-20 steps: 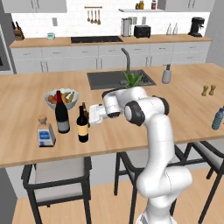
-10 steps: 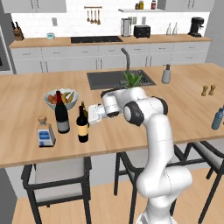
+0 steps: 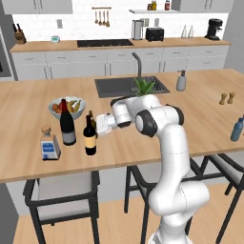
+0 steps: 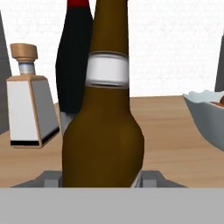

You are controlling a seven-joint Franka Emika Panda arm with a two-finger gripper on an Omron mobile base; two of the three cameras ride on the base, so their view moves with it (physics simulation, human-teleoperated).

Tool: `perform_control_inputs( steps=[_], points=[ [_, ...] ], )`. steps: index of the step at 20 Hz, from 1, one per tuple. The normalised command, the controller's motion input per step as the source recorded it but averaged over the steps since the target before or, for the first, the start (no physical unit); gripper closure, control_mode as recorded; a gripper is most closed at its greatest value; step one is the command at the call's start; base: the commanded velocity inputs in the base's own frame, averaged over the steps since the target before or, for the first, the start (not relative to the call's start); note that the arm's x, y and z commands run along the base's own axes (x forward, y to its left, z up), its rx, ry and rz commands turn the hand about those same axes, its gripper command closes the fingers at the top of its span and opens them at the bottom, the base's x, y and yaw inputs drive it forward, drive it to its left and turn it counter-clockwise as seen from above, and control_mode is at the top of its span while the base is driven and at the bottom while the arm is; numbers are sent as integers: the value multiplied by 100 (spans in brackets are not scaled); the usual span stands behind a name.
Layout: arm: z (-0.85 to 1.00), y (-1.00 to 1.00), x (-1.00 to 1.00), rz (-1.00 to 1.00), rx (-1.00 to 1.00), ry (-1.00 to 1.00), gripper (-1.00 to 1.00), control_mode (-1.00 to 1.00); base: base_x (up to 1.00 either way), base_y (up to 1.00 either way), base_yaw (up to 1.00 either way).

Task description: Move the plastic bottles in the middle to the plastics group, and the glass bottles in the middle to the glass group.

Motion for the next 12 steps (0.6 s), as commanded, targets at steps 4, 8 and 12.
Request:
perform_control_inputs(
  steps=[4,8,12],
  points=[
    [-34,-17,-18,1,0,-1,100,-100,0,0,0],
    [-34,-22,-30,1,0,-5,100,-100,0,0,0],
    [-33,-19,-25,0,0,-8,100,-100,0,0,0]
  ],
)
